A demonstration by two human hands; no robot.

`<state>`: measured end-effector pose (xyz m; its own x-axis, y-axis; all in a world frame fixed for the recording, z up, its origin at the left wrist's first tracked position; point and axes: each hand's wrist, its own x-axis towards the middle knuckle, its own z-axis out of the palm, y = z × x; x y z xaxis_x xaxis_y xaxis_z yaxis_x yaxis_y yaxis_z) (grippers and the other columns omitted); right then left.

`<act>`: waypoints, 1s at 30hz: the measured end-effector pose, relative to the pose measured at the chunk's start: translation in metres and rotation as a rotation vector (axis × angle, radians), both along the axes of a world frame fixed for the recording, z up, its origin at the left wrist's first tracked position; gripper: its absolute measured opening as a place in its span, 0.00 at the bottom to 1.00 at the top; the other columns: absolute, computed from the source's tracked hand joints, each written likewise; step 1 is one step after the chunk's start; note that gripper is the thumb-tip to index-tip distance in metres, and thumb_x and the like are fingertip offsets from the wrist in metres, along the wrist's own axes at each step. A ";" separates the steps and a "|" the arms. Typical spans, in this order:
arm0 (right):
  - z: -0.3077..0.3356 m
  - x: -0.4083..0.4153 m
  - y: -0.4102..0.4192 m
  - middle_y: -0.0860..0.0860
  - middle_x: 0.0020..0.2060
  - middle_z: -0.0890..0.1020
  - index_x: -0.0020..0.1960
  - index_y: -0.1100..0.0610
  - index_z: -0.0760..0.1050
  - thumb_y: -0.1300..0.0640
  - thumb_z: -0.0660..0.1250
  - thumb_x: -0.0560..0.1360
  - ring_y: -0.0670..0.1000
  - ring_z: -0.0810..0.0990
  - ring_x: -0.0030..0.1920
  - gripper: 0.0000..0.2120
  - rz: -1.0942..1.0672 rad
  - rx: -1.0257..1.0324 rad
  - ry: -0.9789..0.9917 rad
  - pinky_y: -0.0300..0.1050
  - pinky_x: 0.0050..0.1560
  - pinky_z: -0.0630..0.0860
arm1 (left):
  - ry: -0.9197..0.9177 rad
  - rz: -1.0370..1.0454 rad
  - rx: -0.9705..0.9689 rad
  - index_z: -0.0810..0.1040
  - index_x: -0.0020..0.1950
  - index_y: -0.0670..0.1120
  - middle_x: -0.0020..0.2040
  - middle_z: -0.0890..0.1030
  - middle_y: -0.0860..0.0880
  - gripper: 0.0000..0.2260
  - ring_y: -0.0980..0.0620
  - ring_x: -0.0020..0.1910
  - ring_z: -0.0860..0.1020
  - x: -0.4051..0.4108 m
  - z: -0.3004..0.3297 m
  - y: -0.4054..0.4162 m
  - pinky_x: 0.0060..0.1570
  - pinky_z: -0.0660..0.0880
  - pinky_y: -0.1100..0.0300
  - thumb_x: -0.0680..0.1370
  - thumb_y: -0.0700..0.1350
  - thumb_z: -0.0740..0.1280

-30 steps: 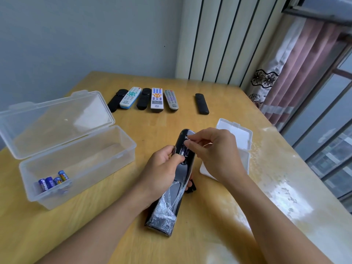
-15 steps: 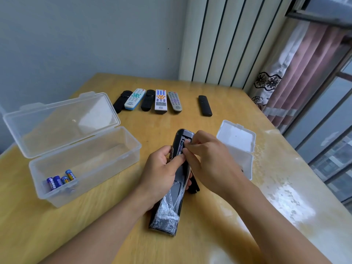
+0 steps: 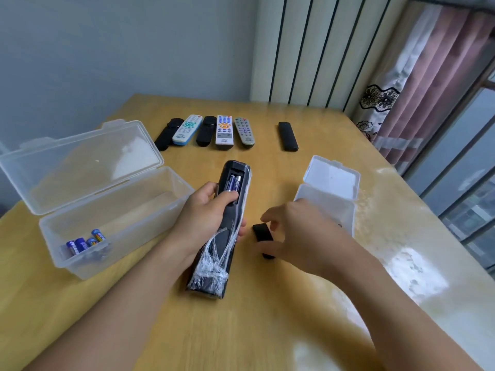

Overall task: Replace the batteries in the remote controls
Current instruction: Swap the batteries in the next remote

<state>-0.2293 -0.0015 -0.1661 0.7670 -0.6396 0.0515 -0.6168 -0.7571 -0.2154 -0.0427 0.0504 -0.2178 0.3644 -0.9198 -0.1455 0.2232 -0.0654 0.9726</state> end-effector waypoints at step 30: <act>0.003 0.004 -0.006 0.57 0.29 0.79 0.57 0.60 0.69 0.58 0.74 0.71 0.52 0.76 0.24 0.19 -0.147 1.111 -1.062 0.41 0.27 0.75 | -0.073 -0.175 -0.263 0.74 0.62 0.49 0.39 0.82 0.45 0.12 0.46 0.40 0.82 -0.043 0.016 0.022 0.37 0.79 0.54 0.83 0.54 0.61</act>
